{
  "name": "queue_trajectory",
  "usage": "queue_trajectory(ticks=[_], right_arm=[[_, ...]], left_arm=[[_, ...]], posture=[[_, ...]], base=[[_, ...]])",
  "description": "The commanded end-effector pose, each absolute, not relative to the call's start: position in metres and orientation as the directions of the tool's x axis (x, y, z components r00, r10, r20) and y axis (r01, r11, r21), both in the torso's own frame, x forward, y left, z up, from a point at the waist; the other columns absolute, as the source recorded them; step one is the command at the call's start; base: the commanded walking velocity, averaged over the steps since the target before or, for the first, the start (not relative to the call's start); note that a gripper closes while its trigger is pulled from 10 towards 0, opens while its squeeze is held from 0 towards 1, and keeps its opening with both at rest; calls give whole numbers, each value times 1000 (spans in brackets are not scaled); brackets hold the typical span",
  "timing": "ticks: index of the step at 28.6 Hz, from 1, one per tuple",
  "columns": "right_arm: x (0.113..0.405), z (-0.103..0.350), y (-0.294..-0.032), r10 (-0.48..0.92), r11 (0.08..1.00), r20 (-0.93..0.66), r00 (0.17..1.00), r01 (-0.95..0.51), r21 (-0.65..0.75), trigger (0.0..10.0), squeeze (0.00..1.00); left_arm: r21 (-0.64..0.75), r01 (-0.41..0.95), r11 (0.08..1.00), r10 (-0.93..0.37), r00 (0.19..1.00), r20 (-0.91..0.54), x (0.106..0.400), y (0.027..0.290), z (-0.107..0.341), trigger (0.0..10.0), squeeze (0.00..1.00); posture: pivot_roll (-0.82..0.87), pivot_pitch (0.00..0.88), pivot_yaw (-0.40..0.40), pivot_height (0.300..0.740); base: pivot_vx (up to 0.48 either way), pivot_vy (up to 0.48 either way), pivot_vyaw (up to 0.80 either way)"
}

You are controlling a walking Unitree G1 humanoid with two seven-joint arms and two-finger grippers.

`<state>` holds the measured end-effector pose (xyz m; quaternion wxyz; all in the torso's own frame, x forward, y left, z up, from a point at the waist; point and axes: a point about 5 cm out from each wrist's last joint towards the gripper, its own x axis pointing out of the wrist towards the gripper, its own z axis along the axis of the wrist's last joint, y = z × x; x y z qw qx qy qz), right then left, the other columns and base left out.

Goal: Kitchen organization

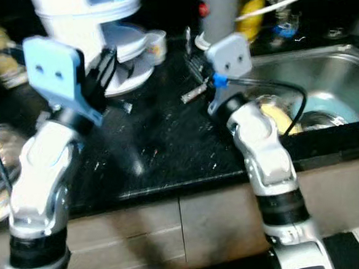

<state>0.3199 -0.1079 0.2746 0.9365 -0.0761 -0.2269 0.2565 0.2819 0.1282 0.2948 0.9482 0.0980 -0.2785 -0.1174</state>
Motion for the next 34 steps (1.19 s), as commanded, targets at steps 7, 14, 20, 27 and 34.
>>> queue_trajectory(ticks=[7, 14, 20, 27, 34], right_arm=[[318, 279, -114, 491, 870, 409, 769, -414, -266, 10000, 0], [318, 278, -114, 487, 872, 408, 772, -411, -265, 10000, 0], [319, 278, -114, 486, 873, 408, 773, -409, -265, 10000, 0], [319, 278, -115, 484, 874, 406, 775, -407, -265, 10000, 0], [320, 278, -117, 466, 883, 411, 783, -389, -261, 10000, 0]], left_arm=[[260, 174, 950, -287, 816, 502, 282, 126, 293, 10000, 0], [262, 180, 948, -293, 815, 500, 282, 125, 293, 10000, 0], [264, 182, 947, -295, 815, 498, 282, 125, 292, 10000, 0], [265, 186, 946, -299, 815, 496, 282, 124, 292, 10000, 0], [265, 195, 944, -307, 813, 495, 283, 123, 291, 10000, 0]], posture=[[45, 0, -4, 740], [48, 0, -2, 740], [49, 0, -2, 740], [49, 0, -2, 740], [49, 0, -2, 740]], base=[[0, -344, 104], [0, -351, 0], [0, -362, 0], [0, -363, 0], [0, -365, 0]])
